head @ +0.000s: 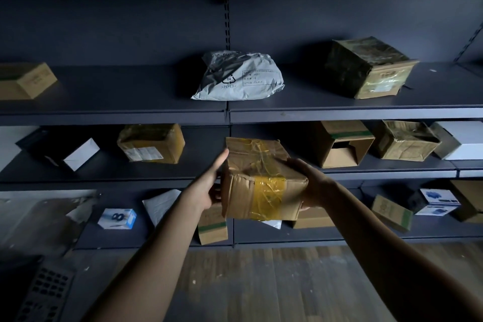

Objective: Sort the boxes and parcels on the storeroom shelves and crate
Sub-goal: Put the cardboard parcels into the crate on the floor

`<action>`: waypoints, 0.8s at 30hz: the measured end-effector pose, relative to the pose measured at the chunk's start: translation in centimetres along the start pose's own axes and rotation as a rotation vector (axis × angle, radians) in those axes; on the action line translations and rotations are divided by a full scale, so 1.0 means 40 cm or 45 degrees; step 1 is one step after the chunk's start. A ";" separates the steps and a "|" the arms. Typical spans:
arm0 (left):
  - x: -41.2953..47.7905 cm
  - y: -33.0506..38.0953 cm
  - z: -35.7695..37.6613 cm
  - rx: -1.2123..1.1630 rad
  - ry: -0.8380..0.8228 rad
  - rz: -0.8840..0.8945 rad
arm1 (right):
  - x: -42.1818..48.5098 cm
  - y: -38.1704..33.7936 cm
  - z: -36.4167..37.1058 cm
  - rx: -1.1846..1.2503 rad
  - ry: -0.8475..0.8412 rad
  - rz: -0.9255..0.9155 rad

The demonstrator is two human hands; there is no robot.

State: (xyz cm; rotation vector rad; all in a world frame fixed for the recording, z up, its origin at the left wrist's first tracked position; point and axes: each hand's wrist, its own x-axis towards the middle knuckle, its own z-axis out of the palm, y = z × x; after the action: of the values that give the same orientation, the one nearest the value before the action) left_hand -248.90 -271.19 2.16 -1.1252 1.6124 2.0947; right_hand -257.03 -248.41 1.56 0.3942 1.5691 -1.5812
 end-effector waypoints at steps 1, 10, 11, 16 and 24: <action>0.002 0.002 0.000 0.007 -0.028 -0.018 | 0.007 -0.001 -0.002 0.035 -0.039 -0.039; 0.021 -0.003 0.038 -0.324 0.005 -0.008 | 0.007 0.007 0.023 0.026 0.310 -0.249; 0.023 -0.005 0.047 -0.331 0.028 -0.009 | 0.001 0.010 0.038 0.007 0.310 -0.252; 0.014 -0.019 0.103 -0.249 0.048 0.014 | -0.012 0.021 0.117 -0.072 0.202 -0.202; 0.013 -0.031 0.114 -0.290 0.026 0.089 | 0.017 0.017 0.102 0.143 0.242 -0.268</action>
State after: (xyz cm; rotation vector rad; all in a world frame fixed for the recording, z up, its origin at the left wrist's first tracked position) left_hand -250.35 -266.74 1.29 -1.1777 1.4705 2.3676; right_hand -255.57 -252.32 1.29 0.4644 1.7148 -1.8440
